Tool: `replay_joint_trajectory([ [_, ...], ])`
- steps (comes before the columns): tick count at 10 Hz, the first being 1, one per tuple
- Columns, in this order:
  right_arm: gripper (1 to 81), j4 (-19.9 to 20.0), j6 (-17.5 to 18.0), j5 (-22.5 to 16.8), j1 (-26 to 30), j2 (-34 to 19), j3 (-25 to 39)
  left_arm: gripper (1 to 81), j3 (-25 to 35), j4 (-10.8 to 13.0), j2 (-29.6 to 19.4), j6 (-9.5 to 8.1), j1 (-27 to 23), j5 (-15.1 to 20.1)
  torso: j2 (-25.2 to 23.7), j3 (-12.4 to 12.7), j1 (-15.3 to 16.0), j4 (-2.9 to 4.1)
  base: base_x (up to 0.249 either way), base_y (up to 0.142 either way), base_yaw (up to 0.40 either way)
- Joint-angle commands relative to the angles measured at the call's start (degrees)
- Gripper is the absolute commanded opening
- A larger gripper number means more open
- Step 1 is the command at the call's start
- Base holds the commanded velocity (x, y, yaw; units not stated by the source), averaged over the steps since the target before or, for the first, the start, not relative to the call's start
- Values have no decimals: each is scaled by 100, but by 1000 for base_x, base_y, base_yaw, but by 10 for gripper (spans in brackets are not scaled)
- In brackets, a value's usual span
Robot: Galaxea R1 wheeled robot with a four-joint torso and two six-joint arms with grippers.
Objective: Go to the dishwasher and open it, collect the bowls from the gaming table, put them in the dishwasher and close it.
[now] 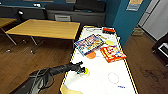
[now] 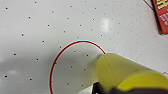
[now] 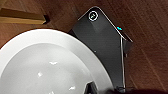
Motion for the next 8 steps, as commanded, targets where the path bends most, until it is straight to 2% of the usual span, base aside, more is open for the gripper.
replay_joint_trajectory([
  [1, 10, -115, -11, -442, 96, -200, 40, 10, 499, 300, -57, 28, -805, 728, 0, 0, 0, 0, 0, 0, 0],
  [2, 10, -123, -11, -451, 95, -200, 48, 10, 792, 273, -207, 28, -954, 719, 0, 0, 0, 0, 0, 0, 0],
  [4, 10, -123, -19, -451, 87, -218, 65, 10, 1929, 237, -846, -42, -1342, 659, 0, 0, 0, 0, 0, 0, 0],
  [6, 10, -132, -28, -451, 69, -226, 65, 10, 3232, 255, -1988, -34, -1430, 96, 0, 0, 0, 0, 0, 0, 0],
  [8, 10, -132, -28, -451, 78, -270, 101, 10, 4400, 299, -3164, 10, -1300, 42, 0, 0, 0, 0, 0, 0, 0],
])
